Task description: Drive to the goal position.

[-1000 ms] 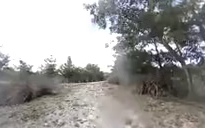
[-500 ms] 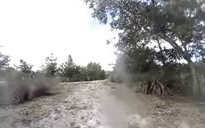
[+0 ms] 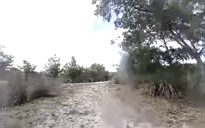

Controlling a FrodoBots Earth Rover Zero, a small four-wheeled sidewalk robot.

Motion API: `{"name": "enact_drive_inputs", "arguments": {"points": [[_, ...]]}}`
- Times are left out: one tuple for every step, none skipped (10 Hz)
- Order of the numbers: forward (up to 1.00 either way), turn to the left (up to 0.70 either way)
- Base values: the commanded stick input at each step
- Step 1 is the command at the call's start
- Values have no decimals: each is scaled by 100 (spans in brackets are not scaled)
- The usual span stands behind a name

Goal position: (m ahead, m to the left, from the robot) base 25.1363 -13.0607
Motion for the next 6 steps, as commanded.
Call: {"name": "enact_drive_inputs", "arguments": {"points": [[45,0],[45,0],[45,0],[45,0],[45,0],[45,0]]}}
